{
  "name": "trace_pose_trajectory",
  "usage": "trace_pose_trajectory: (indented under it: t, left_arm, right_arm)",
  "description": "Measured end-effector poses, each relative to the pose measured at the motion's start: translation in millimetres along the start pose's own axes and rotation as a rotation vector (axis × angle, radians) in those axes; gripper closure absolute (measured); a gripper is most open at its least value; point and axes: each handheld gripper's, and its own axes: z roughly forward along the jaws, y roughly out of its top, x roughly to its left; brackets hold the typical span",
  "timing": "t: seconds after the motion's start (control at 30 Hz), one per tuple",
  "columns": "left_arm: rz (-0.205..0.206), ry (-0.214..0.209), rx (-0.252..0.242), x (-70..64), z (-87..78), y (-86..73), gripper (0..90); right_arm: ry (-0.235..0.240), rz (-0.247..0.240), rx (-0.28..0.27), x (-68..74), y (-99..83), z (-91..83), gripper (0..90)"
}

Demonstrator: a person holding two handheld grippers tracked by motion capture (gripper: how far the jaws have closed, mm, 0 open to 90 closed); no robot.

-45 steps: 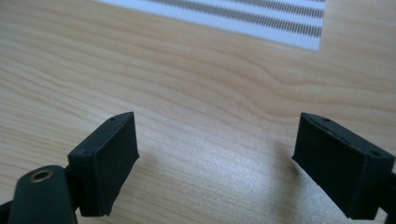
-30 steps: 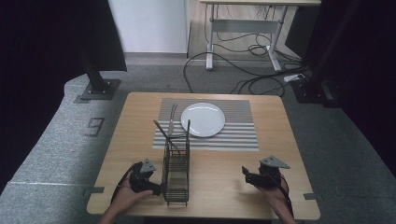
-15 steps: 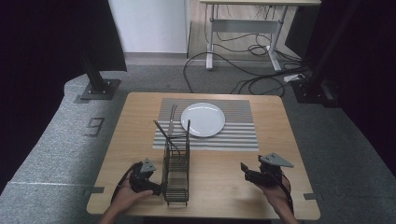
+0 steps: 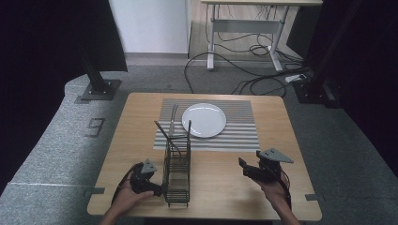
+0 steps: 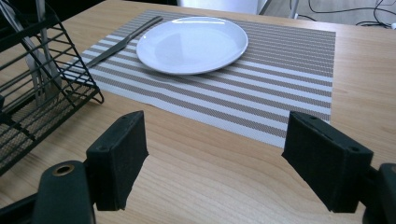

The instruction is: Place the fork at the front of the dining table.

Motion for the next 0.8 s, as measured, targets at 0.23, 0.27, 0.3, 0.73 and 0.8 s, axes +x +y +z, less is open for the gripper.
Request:
trace_pose_trajectory:
  t: [0.23,0.27,0.3,0.73,0.8]
  left_arm:
    - [-0.002,0.000,-0.003,-0.2,0.2,-0.1,0.0]
    - [-0.002,0.000,-0.002,-0.2,0.1,0.0,0.0]
    - [-0.002,0.000,-0.002,-0.2,0.1,0.0,0.0]
    - [-0.002,0.000,-0.002,-0.2,0.2,0.0,0.0]
    - [-0.003,0.000,-0.002,-0.2,0.2,0.0,0.0]
  right_arm:
    - [0.009,0.006,-0.008,4.9,7.6,2.5,20.6]
    - [0.011,0.006,-0.009,5.6,8.7,3.0,20.7]
    - [0.012,0.005,-0.010,6.4,9.6,3.6,20.7]
    - [0.035,0.008,-0.019,14.0,22.9,9.6,23.9]
    - [0.040,0.009,-0.020,15.3,24.1,10.8,24.1]
